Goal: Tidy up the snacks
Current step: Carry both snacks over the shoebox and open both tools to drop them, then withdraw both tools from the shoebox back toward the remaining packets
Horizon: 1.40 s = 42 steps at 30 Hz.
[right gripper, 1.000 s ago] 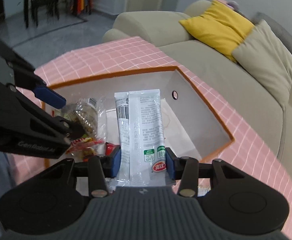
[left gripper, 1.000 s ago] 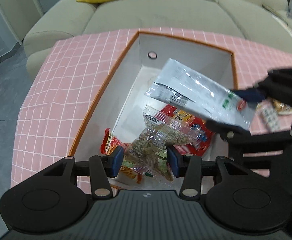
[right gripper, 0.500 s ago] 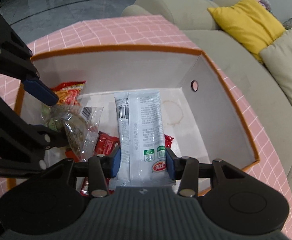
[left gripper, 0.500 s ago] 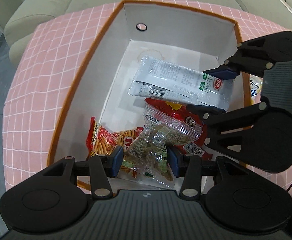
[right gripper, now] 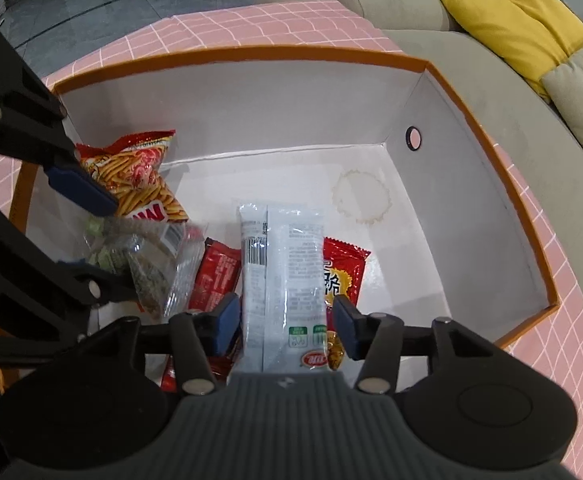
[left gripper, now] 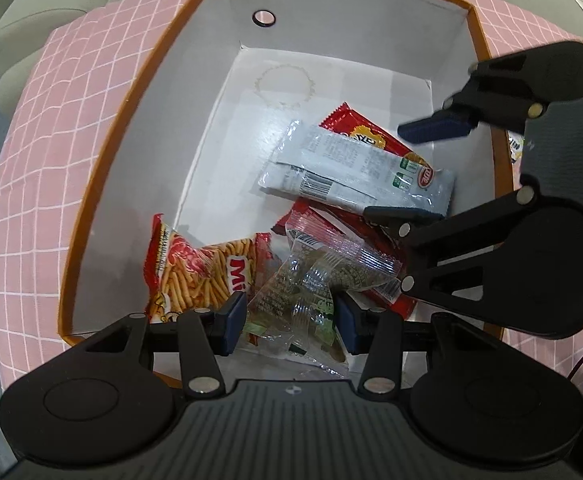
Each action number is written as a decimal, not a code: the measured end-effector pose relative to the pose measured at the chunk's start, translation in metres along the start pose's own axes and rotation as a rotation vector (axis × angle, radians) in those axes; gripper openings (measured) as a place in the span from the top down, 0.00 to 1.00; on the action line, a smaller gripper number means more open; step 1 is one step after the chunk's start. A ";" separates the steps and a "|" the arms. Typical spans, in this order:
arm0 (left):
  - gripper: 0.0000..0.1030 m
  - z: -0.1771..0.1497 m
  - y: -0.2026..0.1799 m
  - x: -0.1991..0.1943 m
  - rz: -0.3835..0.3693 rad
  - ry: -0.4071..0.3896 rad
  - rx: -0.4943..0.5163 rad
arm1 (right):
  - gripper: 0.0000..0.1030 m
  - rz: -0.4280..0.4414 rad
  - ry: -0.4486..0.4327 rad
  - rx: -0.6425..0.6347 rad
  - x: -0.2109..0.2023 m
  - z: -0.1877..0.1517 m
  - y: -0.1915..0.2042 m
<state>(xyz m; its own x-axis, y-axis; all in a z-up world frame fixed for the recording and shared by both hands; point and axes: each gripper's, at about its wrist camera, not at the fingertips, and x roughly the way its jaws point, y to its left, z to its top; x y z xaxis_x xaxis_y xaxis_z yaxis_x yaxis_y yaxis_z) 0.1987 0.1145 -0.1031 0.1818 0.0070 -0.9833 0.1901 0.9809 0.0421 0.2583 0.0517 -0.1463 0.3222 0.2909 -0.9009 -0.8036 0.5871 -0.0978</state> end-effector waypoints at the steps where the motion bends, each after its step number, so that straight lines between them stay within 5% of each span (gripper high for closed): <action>1: 0.47 0.000 -0.001 0.001 -0.005 0.004 -0.001 | 0.46 -0.003 -0.005 -0.001 -0.002 0.000 0.000; 19: 0.35 -0.013 -0.007 -0.023 -0.001 -0.034 -0.029 | 0.33 -0.045 -0.053 0.041 -0.039 -0.018 -0.001; 42: 0.33 -0.056 -0.059 -0.101 0.048 -0.369 -0.131 | 0.30 -0.146 -0.323 0.328 -0.140 -0.094 -0.004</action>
<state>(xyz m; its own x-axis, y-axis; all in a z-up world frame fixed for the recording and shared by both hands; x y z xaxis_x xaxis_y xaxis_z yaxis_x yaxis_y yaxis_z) 0.1146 0.0667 -0.0163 0.5269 0.0066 -0.8499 0.0521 0.9978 0.0401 0.1692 -0.0625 -0.0600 0.6004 0.3769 -0.7053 -0.5549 0.8314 -0.0281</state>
